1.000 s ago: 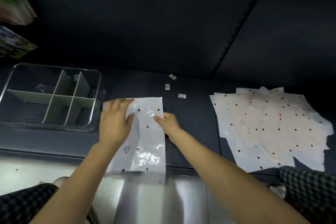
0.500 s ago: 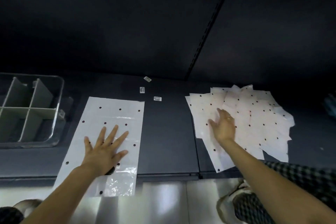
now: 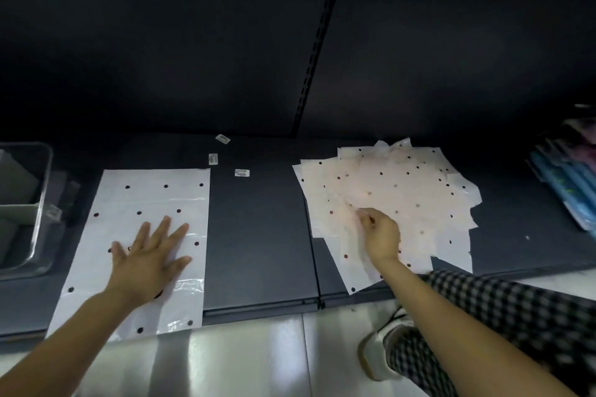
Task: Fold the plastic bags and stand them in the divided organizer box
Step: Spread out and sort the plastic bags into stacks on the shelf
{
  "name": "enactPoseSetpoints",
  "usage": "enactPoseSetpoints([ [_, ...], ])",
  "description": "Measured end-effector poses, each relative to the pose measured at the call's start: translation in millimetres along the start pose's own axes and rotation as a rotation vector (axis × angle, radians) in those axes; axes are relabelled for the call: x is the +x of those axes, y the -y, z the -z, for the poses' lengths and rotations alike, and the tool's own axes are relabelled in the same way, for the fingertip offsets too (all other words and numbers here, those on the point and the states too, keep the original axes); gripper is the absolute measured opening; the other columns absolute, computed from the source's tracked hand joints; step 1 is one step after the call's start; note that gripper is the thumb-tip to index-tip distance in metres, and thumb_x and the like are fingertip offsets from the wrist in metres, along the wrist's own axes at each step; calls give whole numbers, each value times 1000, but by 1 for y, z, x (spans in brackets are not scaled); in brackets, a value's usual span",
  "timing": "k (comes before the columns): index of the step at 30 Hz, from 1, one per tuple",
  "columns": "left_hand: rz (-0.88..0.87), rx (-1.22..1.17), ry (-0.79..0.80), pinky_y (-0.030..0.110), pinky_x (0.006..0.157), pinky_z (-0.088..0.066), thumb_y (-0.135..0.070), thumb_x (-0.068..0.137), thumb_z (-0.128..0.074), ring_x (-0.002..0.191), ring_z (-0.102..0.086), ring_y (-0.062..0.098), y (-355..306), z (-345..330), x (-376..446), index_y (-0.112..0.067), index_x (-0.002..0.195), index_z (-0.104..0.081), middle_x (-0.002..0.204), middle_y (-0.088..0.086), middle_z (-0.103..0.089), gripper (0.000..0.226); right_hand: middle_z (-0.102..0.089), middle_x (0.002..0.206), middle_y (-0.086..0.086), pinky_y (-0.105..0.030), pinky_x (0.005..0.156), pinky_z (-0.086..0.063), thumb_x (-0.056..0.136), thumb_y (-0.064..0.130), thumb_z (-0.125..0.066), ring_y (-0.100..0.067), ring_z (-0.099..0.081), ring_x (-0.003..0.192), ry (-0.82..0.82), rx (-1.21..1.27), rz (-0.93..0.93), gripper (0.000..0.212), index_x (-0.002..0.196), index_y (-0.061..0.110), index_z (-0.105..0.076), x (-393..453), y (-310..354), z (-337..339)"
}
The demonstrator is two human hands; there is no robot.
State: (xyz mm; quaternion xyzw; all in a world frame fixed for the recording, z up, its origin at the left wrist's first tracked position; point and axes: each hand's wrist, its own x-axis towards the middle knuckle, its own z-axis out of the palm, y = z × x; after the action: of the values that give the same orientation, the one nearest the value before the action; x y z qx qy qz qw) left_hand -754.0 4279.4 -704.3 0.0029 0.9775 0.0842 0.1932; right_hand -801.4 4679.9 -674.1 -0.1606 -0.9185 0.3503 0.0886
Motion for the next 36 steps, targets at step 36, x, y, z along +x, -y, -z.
enactPoseSetpoints([
  [36,179,-1251,-2,44,111,-33,-34,94,-54,131,-42,22,-93,6,-33,-15,134,-50,142,3,-45,44,-61,124,9,-25,89,-44,93,49,-46,-11,-56,113,687,-364,592,35,104,28,-70,-64,41,-23],
])
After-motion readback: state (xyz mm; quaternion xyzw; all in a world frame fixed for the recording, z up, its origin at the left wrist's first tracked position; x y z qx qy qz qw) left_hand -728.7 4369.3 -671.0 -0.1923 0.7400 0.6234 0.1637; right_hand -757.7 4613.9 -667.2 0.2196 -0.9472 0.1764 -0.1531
